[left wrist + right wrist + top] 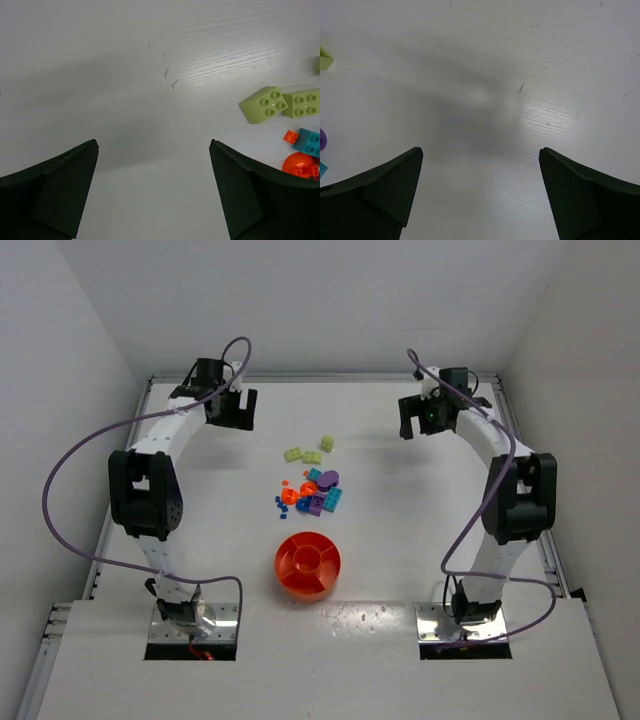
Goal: Sort the legos into containers by color
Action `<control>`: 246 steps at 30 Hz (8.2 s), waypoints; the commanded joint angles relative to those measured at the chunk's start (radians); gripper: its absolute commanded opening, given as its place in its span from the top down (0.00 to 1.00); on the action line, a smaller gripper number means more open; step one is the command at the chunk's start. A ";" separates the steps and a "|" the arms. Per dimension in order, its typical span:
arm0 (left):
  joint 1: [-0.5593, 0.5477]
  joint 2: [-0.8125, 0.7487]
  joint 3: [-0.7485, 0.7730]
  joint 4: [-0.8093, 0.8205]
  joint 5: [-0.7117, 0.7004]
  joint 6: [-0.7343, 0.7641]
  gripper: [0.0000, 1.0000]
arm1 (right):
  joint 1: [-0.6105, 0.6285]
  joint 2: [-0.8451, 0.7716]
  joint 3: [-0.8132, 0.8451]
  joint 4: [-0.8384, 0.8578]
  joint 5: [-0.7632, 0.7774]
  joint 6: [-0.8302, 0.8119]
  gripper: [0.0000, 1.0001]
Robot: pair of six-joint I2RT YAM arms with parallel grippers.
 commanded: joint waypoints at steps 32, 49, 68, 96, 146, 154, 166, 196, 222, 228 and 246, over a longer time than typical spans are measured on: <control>0.091 -0.245 -0.226 -0.009 0.320 0.251 0.00 | 0.352 0.585 0.761 -0.306 -0.285 -0.208 0.12; 0.100 -0.208 -0.208 -0.009 0.308 0.251 0.00 | 0.362 0.654 0.727 -0.197 -0.224 -0.228 0.52; 0.100 -0.208 -0.257 0.011 0.379 0.269 0.00 | 0.362 0.132 0.345 -0.332 -0.393 -0.441 0.96; 0.109 -0.188 -0.277 -0.015 0.477 0.288 0.00 | 0.586 -0.004 0.330 -0.957 -0.448 -0.670 1.00; 0.158 -0.521 -0.579 0.003 0.443 0.182 0.00 | 0.826 -0.069 0.173 -0.731 -0.227 -0.472 0.46; 0.057 -0.396 -0.520 0.176 0.504 0.128 0.07 | 0.626 -0.206 0.127 -0.645 -0.104 -0.368 0.50; -0.074 0.028 -0.248 0.251 0.494 0.338 0.18 | 0.339 -0.159 0.107 -0.654 -0.222 -0.317 0.45; -0.210 0.273 -0.042 0.232 0.342 0.640 0.75 | 0.277 -0.122 0.116 -0.664 -0.244 -0.335 0.43; -0.472 -0.716 -0.584 -0.077 0.724 0.478 0.85 | 0.308 0.202 0.428 -0.458 -0.319 0.018 0.41; -0.572 -0.664 -0.624 -0.011 0.692 0.464 0.84 | 0.317 0.202 0.428 -0.449 -0.310 0.009 0.38; -0.604 -0.546 -0.633 0.023 0.682 0.528 0.72 | 0.317 0.174 0.388 -0.467 -0.328 -0.019 0.36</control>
